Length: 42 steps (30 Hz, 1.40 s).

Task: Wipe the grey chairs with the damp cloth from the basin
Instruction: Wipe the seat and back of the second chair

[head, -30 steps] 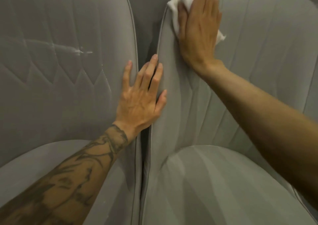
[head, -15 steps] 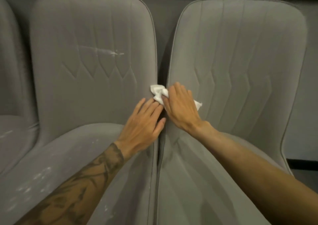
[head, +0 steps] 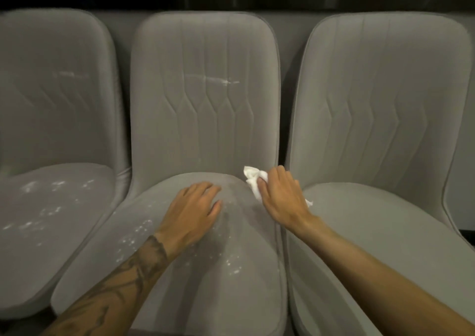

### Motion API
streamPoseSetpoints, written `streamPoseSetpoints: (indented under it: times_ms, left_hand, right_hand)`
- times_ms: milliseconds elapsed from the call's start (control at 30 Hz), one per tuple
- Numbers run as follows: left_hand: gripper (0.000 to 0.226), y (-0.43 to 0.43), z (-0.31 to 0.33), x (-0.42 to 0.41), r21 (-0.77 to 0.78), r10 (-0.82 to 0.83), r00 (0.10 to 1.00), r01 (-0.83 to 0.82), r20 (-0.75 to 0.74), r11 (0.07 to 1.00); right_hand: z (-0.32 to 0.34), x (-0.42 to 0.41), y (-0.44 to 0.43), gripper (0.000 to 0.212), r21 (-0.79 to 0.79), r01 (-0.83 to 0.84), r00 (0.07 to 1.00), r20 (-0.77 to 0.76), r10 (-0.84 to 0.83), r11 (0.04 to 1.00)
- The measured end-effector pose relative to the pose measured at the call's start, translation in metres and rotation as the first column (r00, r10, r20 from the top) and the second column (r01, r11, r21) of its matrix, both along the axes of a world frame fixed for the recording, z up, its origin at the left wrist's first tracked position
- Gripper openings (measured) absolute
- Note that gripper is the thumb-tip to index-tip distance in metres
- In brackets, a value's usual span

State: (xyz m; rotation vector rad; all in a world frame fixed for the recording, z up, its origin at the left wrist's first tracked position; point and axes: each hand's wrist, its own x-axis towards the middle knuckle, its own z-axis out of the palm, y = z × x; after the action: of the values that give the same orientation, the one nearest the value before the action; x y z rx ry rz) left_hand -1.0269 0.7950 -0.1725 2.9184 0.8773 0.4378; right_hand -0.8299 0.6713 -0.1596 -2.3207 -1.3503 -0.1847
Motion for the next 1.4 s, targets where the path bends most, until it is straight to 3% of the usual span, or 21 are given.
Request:
streamPoseSetpoints:
  times_ms: [200, 333, 433, 567, 667, 767, 967, 1067, 1167, 1233, 1333, 1400]
  left_hand:
    - [0.075, 0.079, -0.033, -0.071, -0.052, -0.037, 0.993, 0.031, -0.113, 0.998]
    - [0.061, 0.137, -0.052, -0.090, -0.055, -0.105, 0.974, 0.096, -0.202, 0.994]
    - [0.073, 0.164, -0.061, -0.095, -0.077, -0.180, 0.967, 0.169, -0.179, 0.983]
    - [0.070, 0.190, -0.063, -0.099, -0.072, -0.278, 0.955, 0.271, -0.107, 0.960]
    - [0.067, 0.208, -0.065, -0.108, -0.059, -0.321, 0.944, 0.318, -0.075, 0.946]
    - [0.065, 0.218, -0.073, -0.117, -0.059, -0.342, 0.939, 0.340, -0.034, 0.939]
    - [0.058, 0.212, -0.078, -0.117, 0.027, -0.392, 0.920, 0.392, -0.009, 0.920]
    - [0.068, 0.219, -0.078, -0.120, -0.005, -0.382, 0.923, 0.382, -0.053, 0.924]
    - [0.063, 0.227, -0.082, -0.129, 0.132, -0.424, 0.901, 0.433, -0.090, 0.892]
    - [0.056, 0.226, -0.085, -0.134, 0.201, -0.435, 0.898, 0.440, -0.072, 0.875]
    - [0.055, 0.221, -0.086, -0.132, 0.179, -0.386, 0.921, 0.389, -0.051, 0.904]
    - [0.056, 0.220, -0.087, -0.134, 0.170, -0.378, 0.924, 0.383, -0.059, 0.908]
  right_hand:
    - [-0.047, -0.030, 0.023, 0.033, -0.147, 0.183, 0.983, 0.043, -0.179, 0.972]
    - [-0.060, -0.051, 0.034, 0.032, -0.190, 0.302, 0.952, 0.015, -0.304, 0.934]
    - [-0.064, -0.076, 0.041, 0.019, -0.094, 0.260, 0.963, 0.092, -0.252, 0.961]
    - [-0.074, -0.094, 0.043, 0.029, -0.170, 0.231, 0.973, 0.019, -0.232, 0.958]
    - [-0.070, -0.078, 0.042, 0.036, -0.246, 0.404, 0.908, -0.009, -0.419, 0.881]
    - [-0.070, -0.073, 0.055, 0.035, -0.194, 0.530, 0.835, -0.050, -0.548, 0.826]
    - [-0.085, -0.086, 0.077, 0.035, -0.157, 0.285, 0.953, -0.062, -0.298, 0.946]
    - [-0.081, -0.058, 0.071, 0.032, -0.167, 0.384, 0.920, -0.018, -0.392, 0.908]
    - [-0.081, -0.047, 0.092, 0.034, -0.167, 0.477, 0.875, -0.003, -0.484, 0.863]
    - [-0.083, -0.057, 0.109, 0.035, -0.122, 0.383, 0.920, -0.043, -0.391, 0.915]
    - [-0.089, -0.065, 0.111, 0.033, -0.143, 0.156, 0.987, -0.028, -0.161, 0.977]
    - [-0.085, -0.051, 0.100, 0.034, -0.190, 0.170, 0.985, 0.025, -0.168, 0.967]
